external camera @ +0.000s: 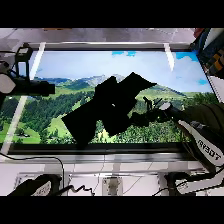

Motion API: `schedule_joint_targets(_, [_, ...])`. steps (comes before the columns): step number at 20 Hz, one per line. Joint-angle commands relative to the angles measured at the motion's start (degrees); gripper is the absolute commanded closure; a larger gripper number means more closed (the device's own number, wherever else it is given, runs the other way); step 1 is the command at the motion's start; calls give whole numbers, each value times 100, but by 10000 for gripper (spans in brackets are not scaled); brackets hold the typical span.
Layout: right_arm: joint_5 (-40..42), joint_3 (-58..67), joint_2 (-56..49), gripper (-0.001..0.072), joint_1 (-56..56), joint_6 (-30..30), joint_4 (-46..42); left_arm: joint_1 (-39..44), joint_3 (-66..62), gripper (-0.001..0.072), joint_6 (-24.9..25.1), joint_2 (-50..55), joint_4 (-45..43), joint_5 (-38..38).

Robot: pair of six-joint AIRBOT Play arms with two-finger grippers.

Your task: Fold the clothes and pants, and hang the long-sleeved shirts on hangers.

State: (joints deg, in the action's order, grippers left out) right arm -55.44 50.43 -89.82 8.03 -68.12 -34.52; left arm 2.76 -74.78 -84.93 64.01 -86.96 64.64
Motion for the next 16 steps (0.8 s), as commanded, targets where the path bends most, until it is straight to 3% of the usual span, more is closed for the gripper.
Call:
schedule_joint_targets(1, [138,28,-28,544,22,-7,31,-11,4,143,55,361,-310,136])
schedule_joint_targets(2, [142,28,-28,634,22,-7,28,-35,4,169,68,494,-365,313])
schedule_joint_targets(3, [144,28,-28,663,22,-7,28,-87,7,280,219,654,-369,592])
schedule_joint_targets(4, [144,28,-26,687,22,17,28,-160,11,311,387,824,-343,907])
schedule_joint_targets(6, [149,28,-22,687,22,146,28,-330,201,240,702,988,-39,1209])
schedule_joint_targets(8, [151,28,-22,687,22,186,28,-518,715,102,743,905,566,1193])
schedule_joint_targets(12, [149,28,-20,687,22,186,28,-715,2409,90,1137,387,1921,1008])
schedule_joint_targets(16, [120,28,-17,688,22,184,31,-715,4133,99,1237,-26,3276,63])
